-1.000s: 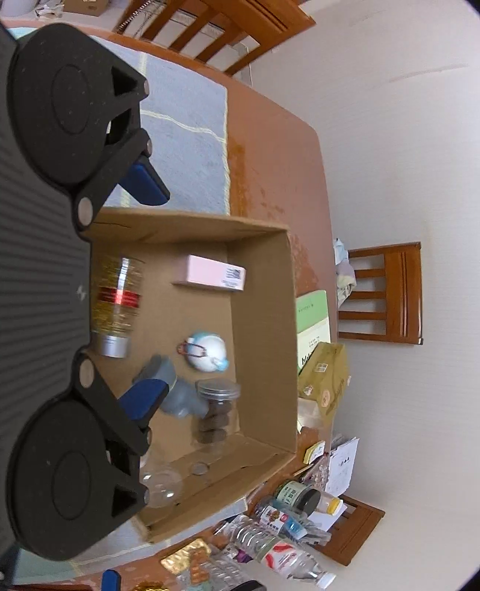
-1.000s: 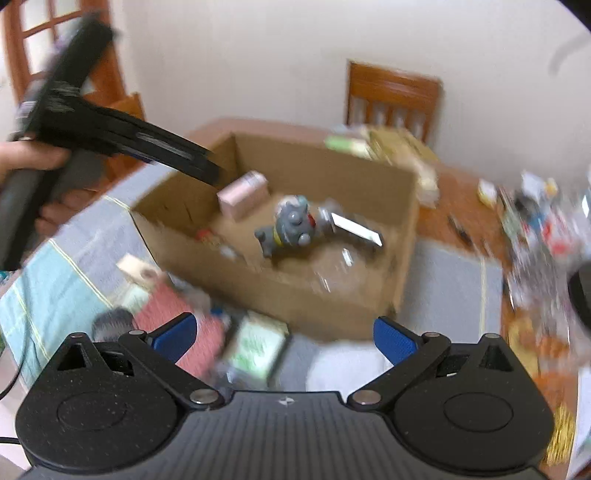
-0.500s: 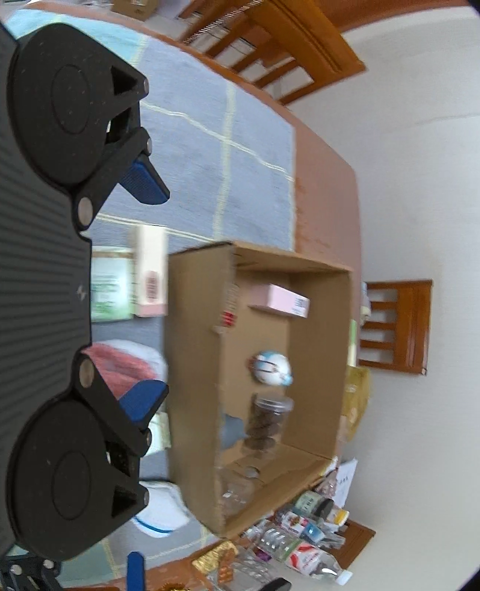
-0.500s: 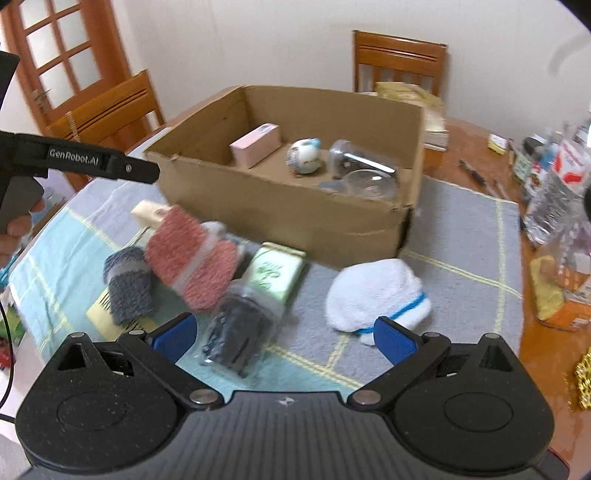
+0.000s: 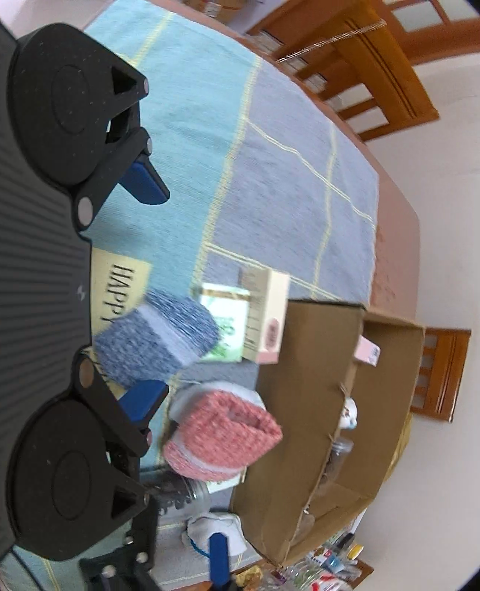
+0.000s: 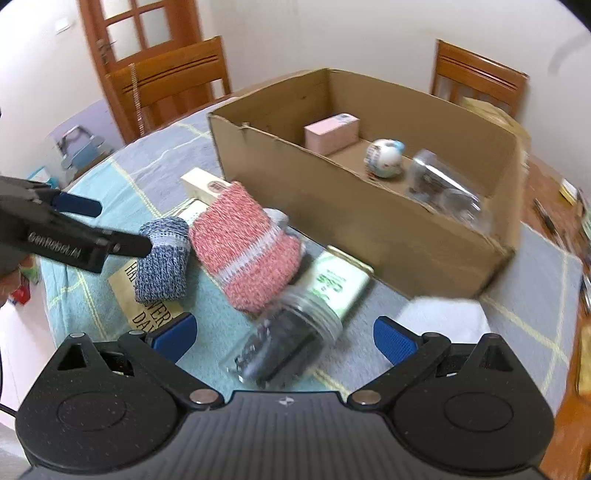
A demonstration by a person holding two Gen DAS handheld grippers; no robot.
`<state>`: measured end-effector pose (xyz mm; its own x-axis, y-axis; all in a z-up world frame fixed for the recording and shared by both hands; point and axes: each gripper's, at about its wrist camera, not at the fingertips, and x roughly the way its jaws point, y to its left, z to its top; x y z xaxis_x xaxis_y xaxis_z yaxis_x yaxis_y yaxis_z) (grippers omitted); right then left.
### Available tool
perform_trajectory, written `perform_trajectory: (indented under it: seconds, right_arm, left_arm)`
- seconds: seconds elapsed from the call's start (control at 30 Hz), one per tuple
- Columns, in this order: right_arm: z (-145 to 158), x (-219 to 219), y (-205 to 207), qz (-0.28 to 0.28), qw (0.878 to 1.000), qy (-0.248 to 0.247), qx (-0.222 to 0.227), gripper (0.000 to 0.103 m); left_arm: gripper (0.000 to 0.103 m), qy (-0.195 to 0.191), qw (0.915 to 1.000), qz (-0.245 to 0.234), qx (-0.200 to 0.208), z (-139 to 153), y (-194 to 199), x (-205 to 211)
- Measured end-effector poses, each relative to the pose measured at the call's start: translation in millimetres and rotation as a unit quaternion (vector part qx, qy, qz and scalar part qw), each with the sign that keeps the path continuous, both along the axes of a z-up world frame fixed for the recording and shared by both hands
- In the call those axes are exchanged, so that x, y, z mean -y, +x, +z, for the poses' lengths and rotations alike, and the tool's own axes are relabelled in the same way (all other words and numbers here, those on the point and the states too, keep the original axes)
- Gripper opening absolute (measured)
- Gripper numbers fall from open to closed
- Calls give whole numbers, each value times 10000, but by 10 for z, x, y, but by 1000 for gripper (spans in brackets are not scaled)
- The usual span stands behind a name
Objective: Organize objects
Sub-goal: 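Move both tools back to the pile on the towel, then grasp the clear jar of black hair ties with right tool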
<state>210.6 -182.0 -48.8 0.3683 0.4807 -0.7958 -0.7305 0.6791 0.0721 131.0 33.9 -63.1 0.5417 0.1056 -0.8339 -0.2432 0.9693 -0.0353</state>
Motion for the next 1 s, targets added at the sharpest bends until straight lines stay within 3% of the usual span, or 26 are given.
perform_trajectory:
  seconds: [0.3,0.5,0.83,1.0]
  right_arm:
    - [-152,-302,161,442,9989,-163,-79,103]
    - [-200,-263,84,573,9977,-258,-260,103]
    - [-214,-26,-194,432,9967,-371,-578,103]
    - [-317,-87,-299,283,9965,-667,-420,103]
  left_arm:
    - [101,-44,9996,269,-40,-27,-156,-95]
    - [101,41,9997,240,-2,-31,-183,-101]
    - [101,117,9999,76,28,-33,-153,-63]
    - [101,146,9998,-147,35,-32,-160,-5]
